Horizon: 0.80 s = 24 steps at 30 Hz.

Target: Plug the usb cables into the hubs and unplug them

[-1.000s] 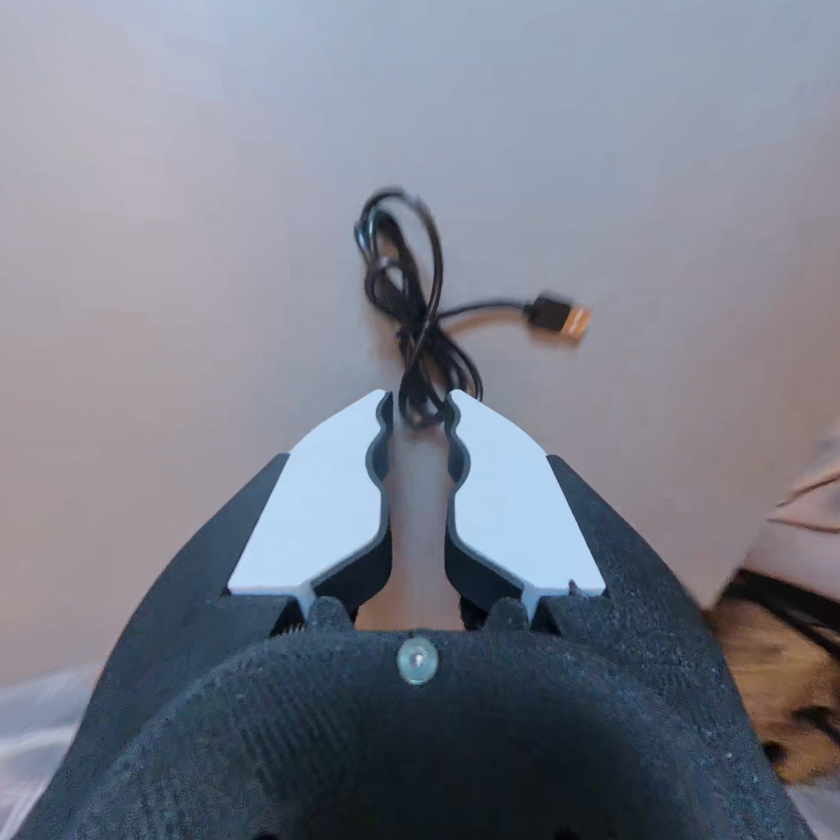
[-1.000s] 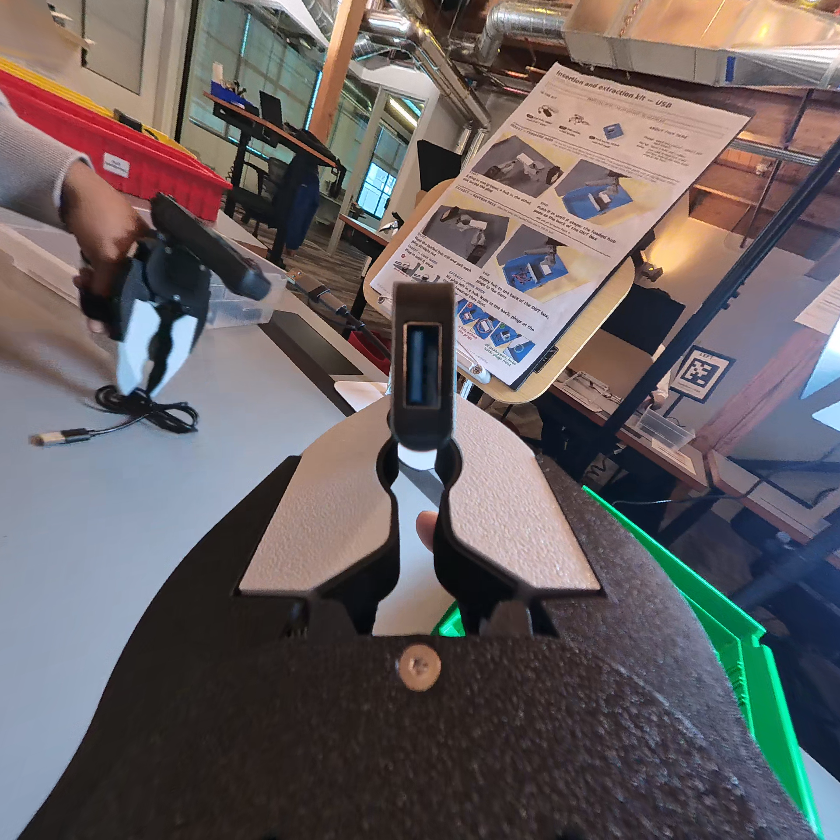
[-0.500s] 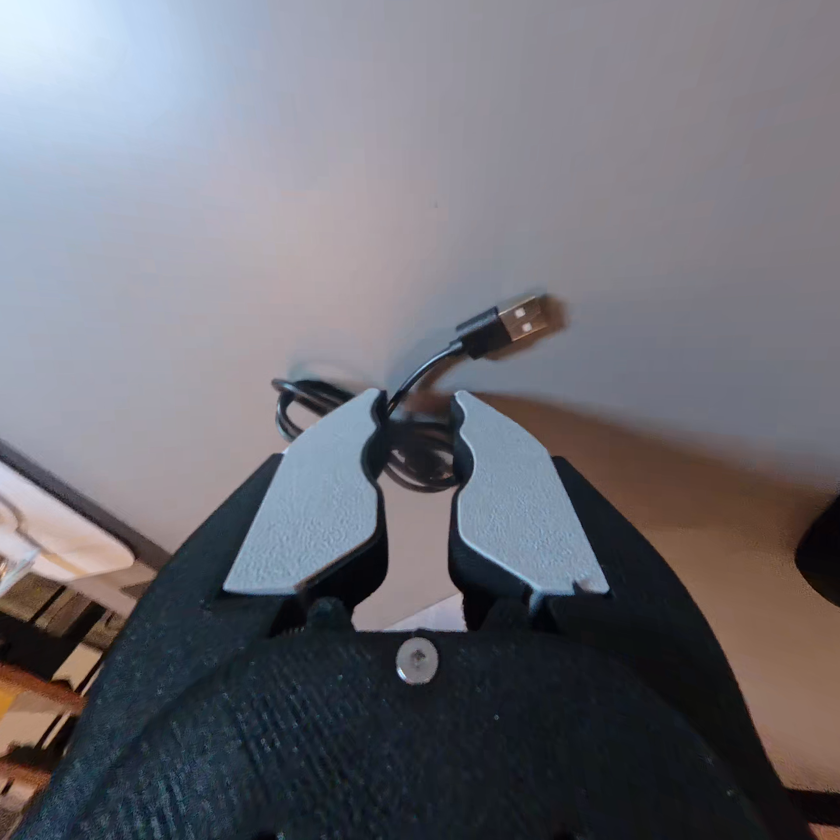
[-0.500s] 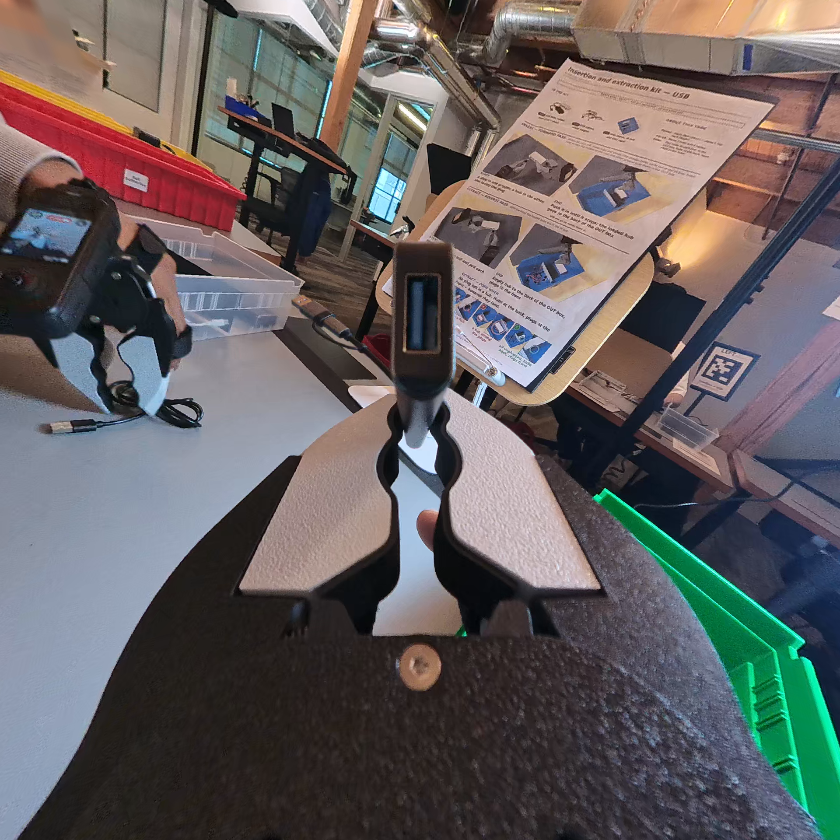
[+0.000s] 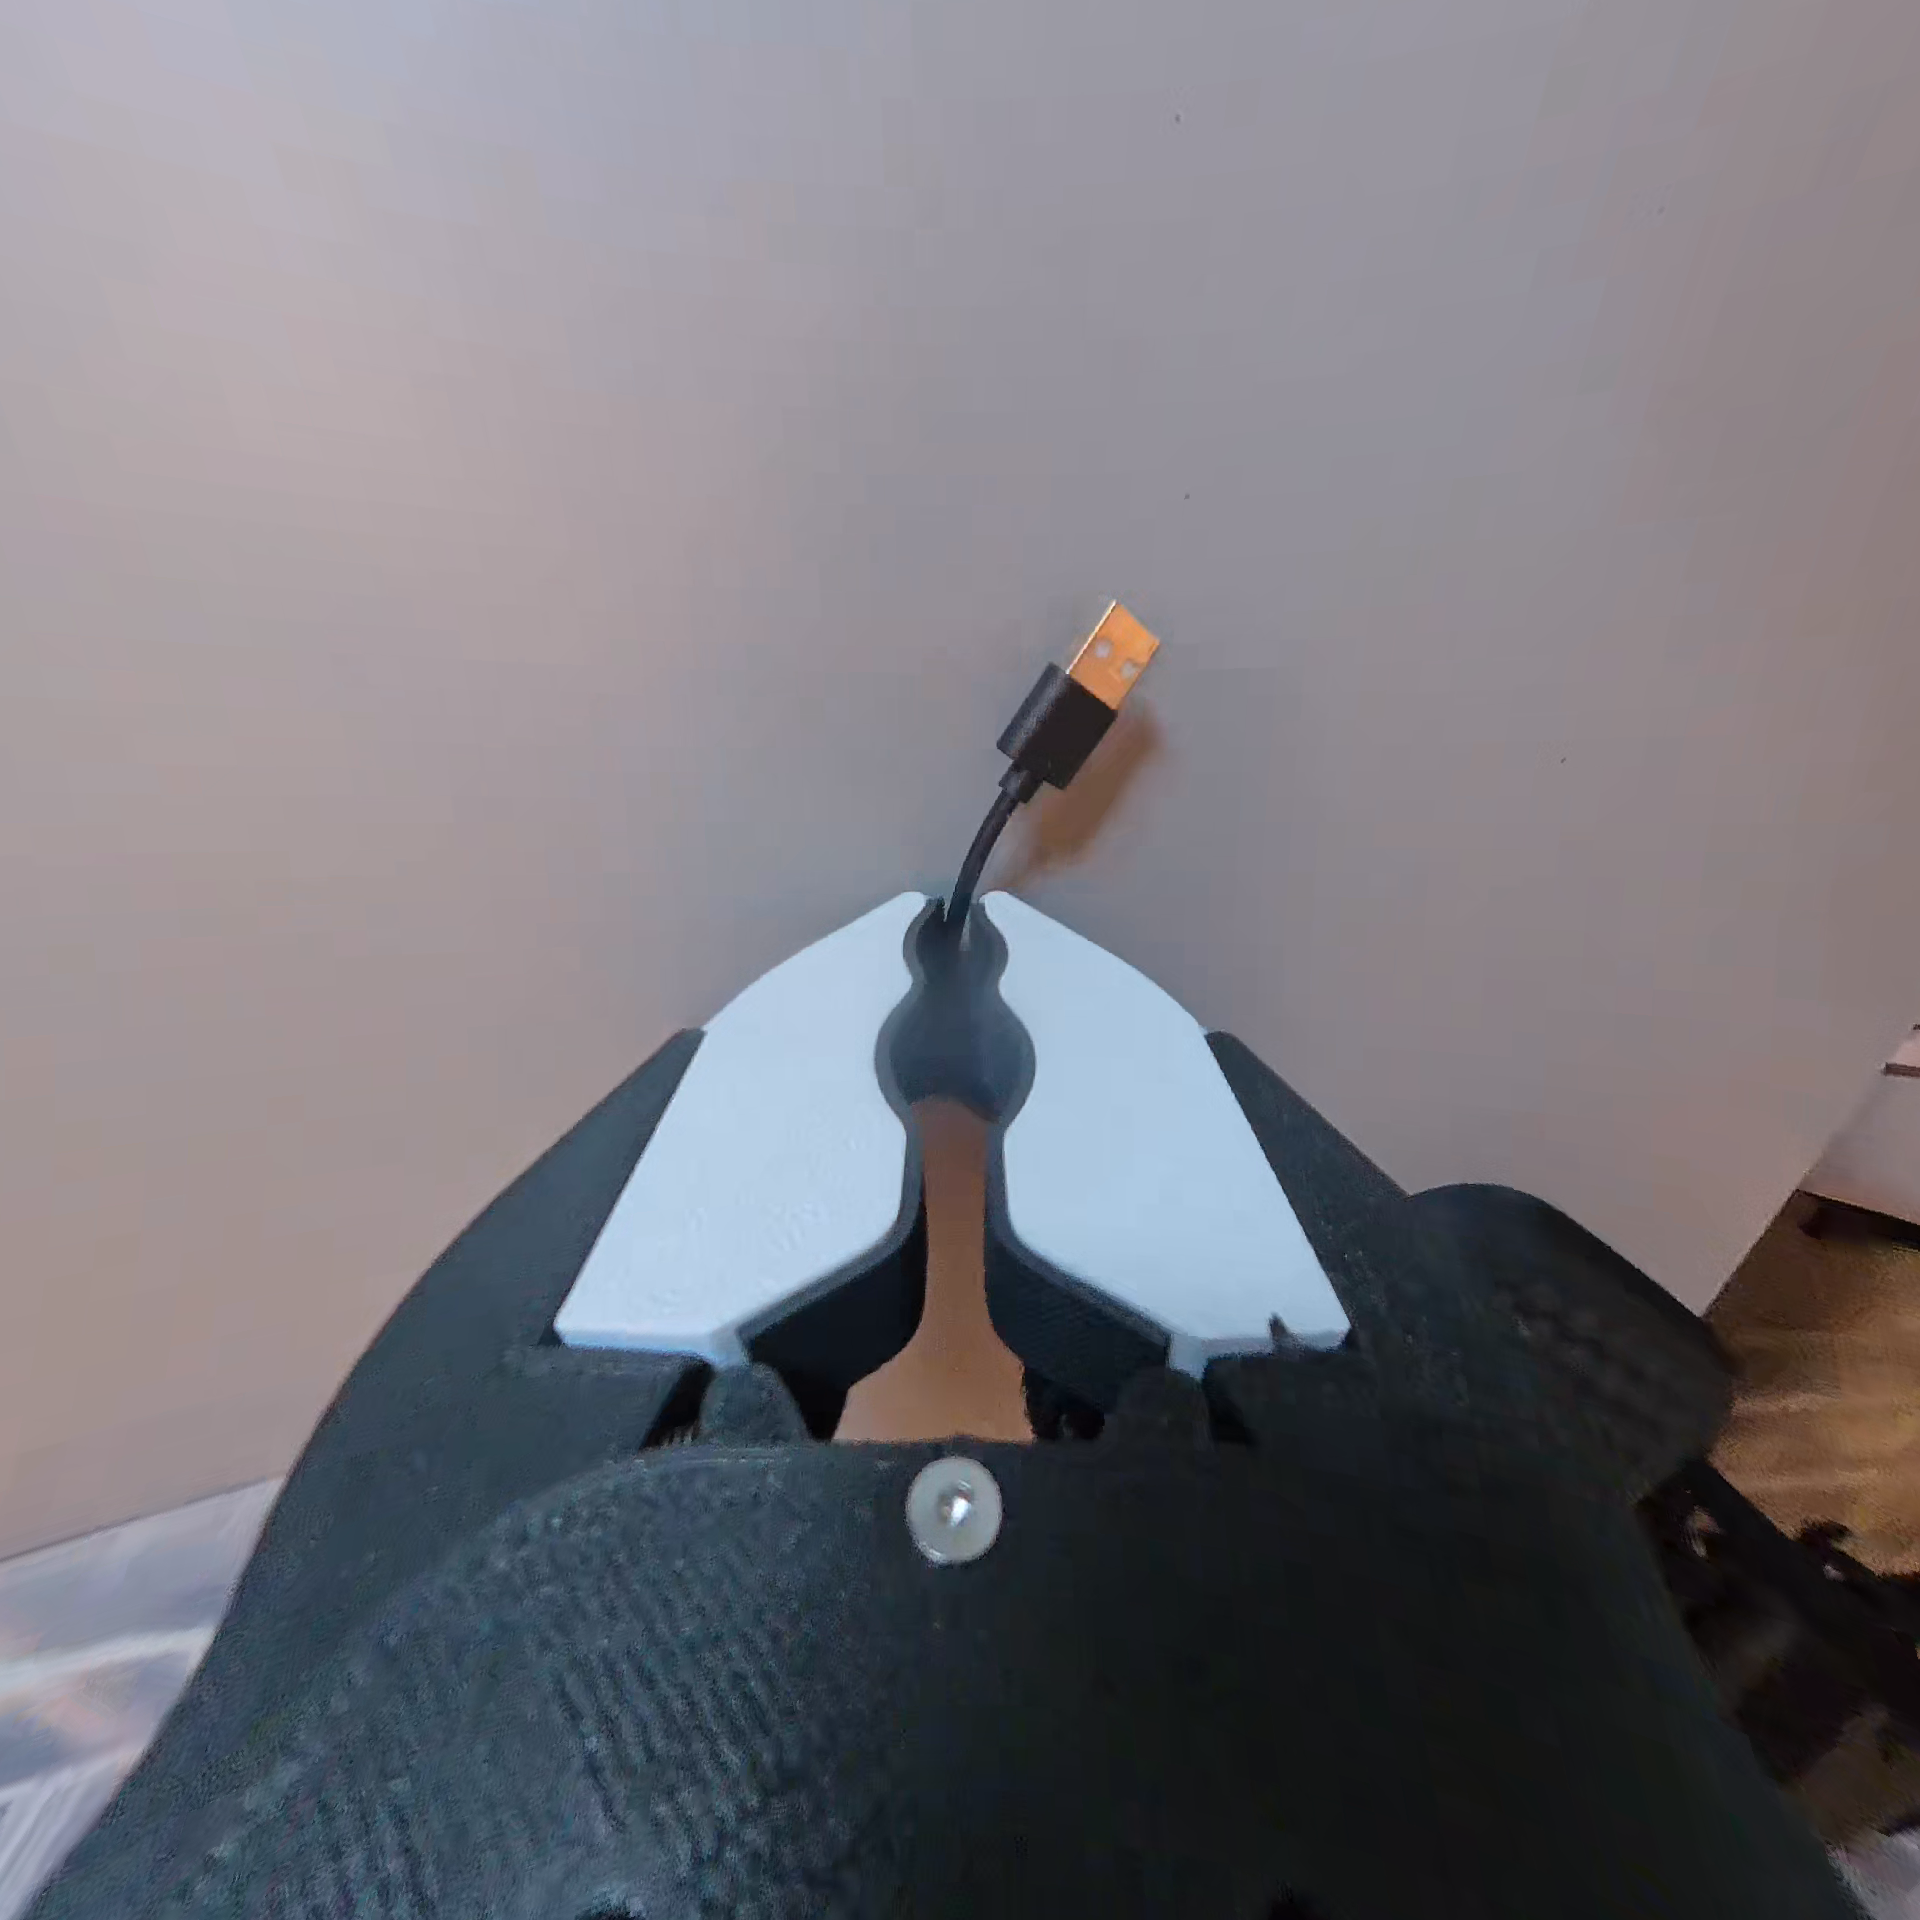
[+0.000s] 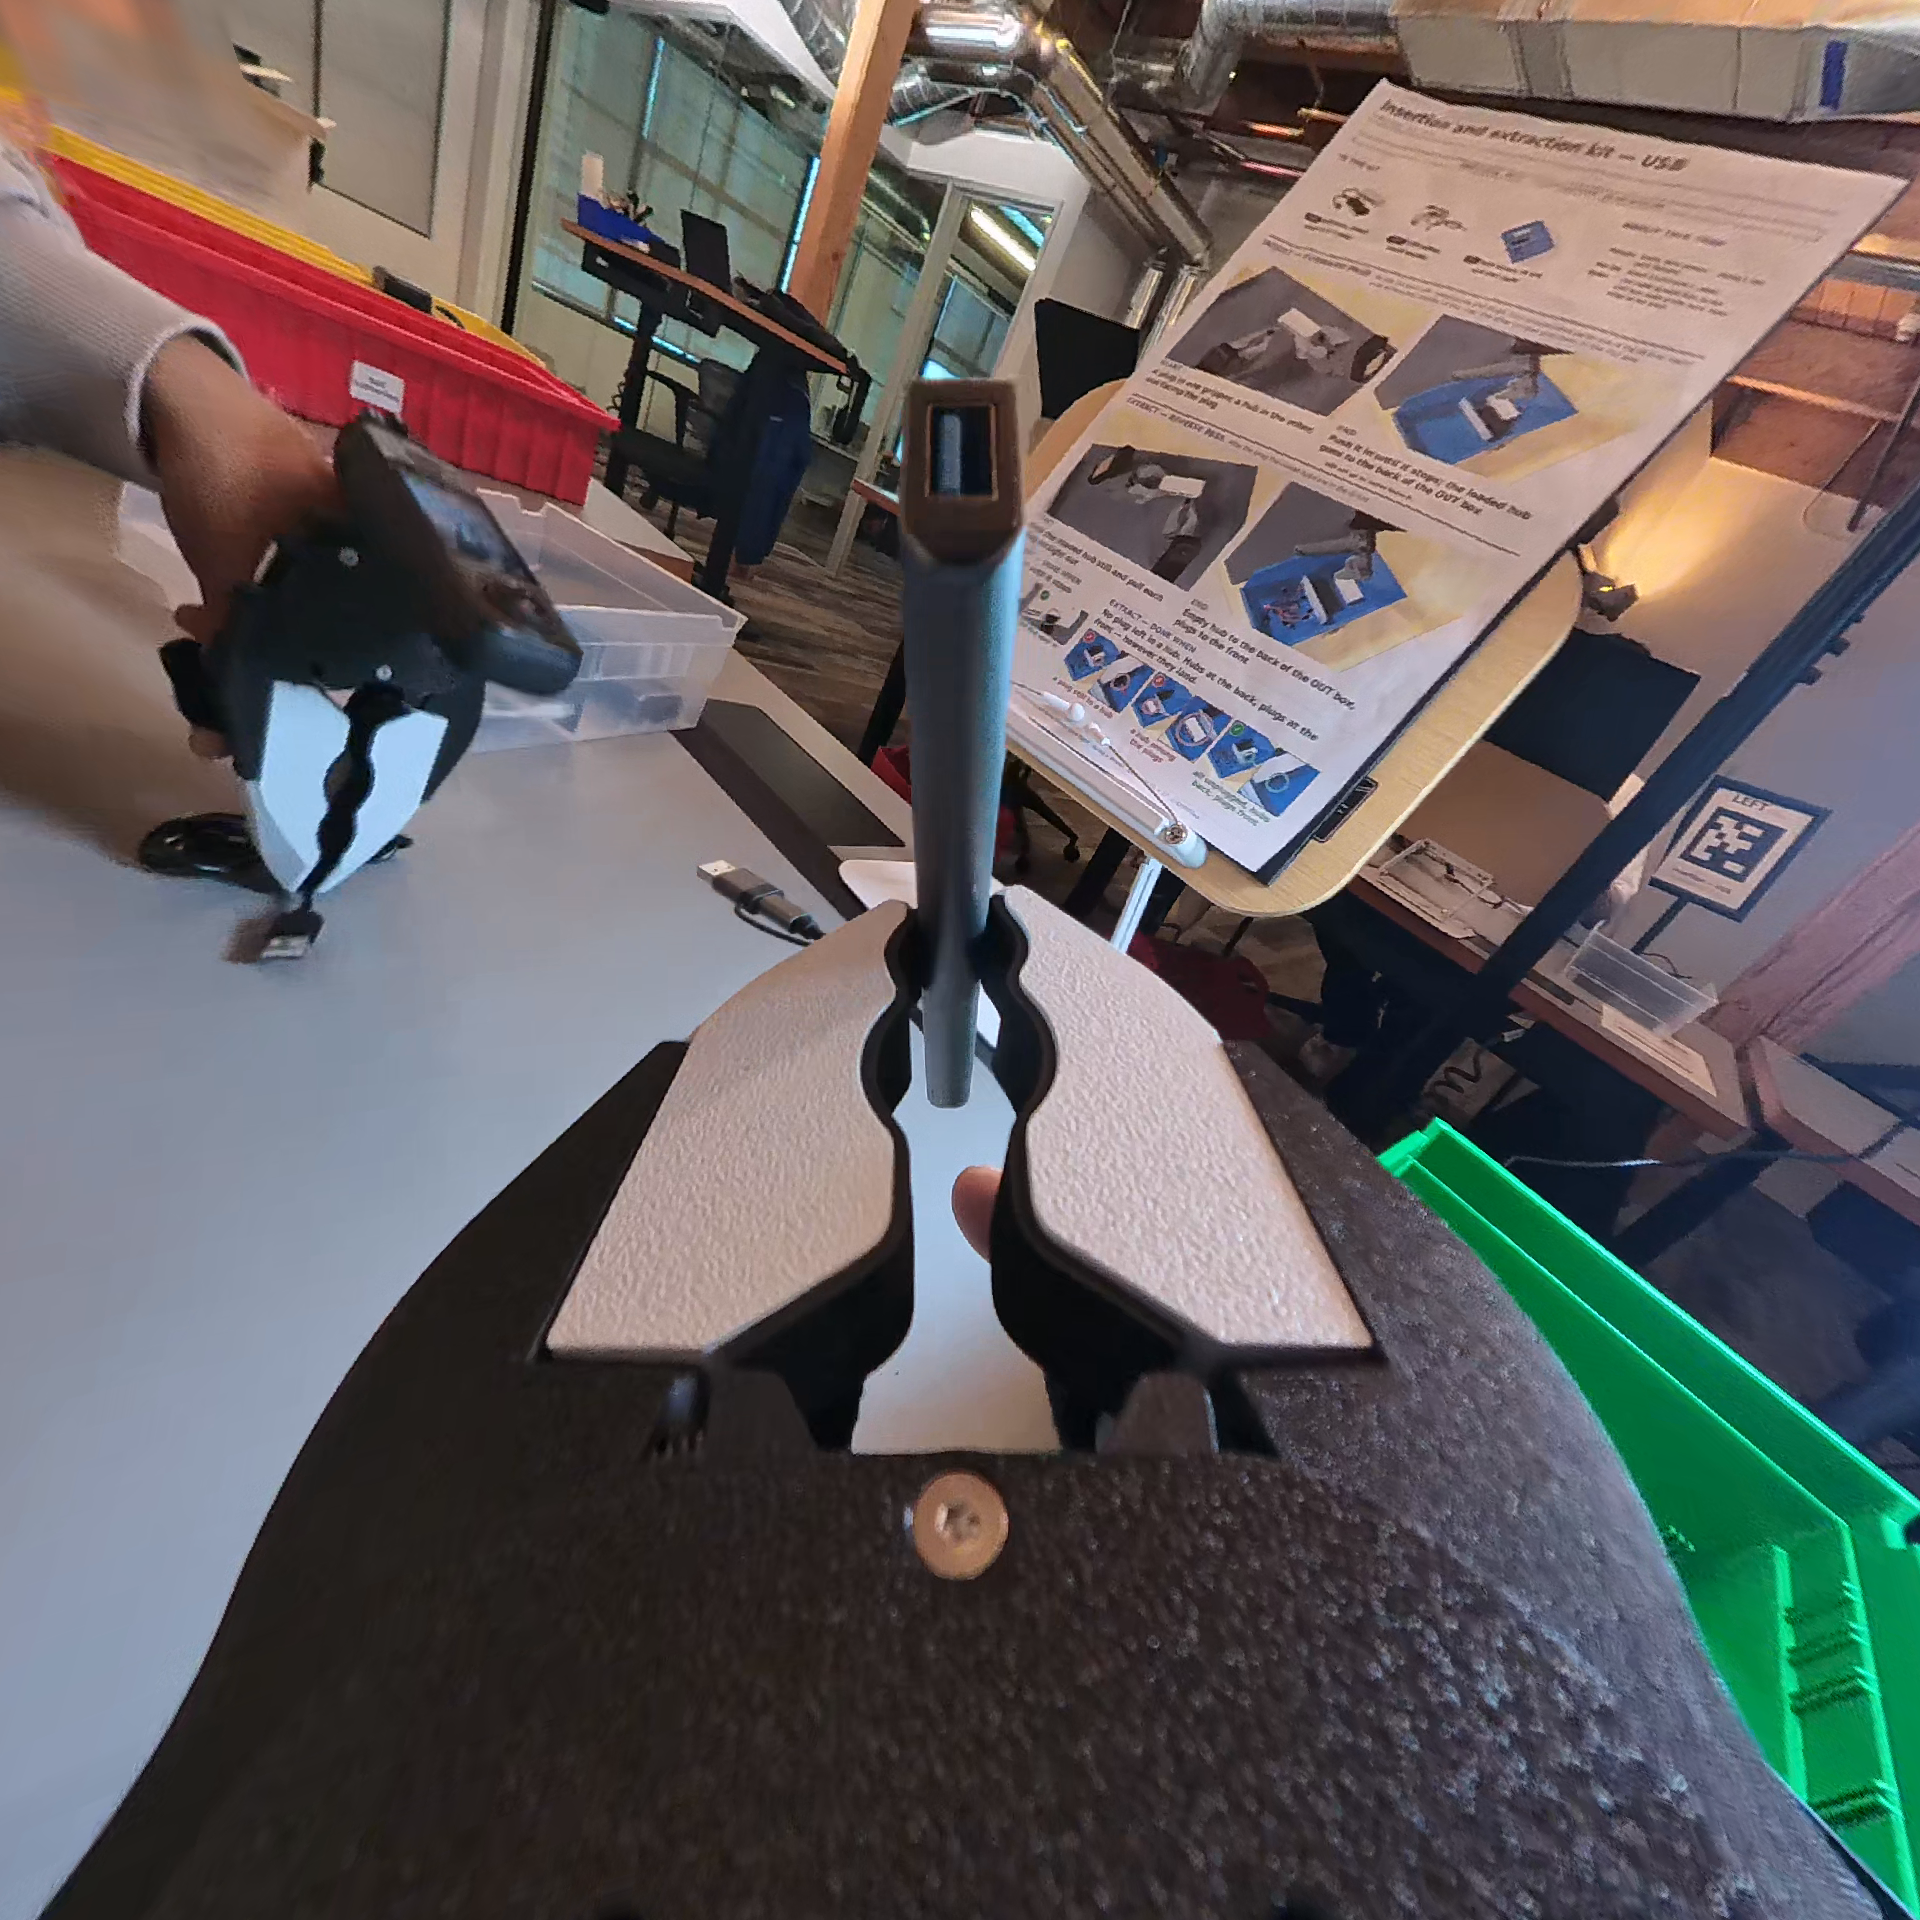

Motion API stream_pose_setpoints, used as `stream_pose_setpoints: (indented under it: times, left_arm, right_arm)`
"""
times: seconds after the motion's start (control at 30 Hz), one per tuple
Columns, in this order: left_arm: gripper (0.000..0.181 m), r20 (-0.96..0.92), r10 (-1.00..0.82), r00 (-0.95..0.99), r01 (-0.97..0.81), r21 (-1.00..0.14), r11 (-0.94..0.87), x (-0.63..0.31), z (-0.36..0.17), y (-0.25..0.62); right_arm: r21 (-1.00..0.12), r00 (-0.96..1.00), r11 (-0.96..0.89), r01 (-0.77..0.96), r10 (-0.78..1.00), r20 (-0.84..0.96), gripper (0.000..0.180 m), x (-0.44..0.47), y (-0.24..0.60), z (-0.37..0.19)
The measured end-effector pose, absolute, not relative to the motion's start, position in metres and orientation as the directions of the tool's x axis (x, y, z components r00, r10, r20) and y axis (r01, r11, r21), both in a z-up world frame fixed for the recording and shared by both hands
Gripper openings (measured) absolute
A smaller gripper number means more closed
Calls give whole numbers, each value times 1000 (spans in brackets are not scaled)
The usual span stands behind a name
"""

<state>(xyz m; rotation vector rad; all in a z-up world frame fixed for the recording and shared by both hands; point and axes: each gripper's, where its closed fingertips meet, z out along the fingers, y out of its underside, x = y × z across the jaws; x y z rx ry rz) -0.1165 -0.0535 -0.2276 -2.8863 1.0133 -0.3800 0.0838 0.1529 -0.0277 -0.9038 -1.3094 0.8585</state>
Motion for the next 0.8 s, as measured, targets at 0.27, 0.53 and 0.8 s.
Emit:
stream_pose_setpoints:
  times: [0.27,0.53,0.8]
  left_arm:
    - [20,71,-719,691,-676,-289,-678,-105,-213,-48]
    - [21,-15,-801,598,-780,-242,-577,-90,-231,-39]
    - [17,88,-773,628,-694,-388,-607,-61,-213,-44]
  right_arm:
    - [-892,-31,451,19,892,450,11,67,124,-38]
    - [-903,-95,428,-39,898,429,11,64,103,-33]
    - [-910,-133,409,-64,900,414,11,65,95,-33]
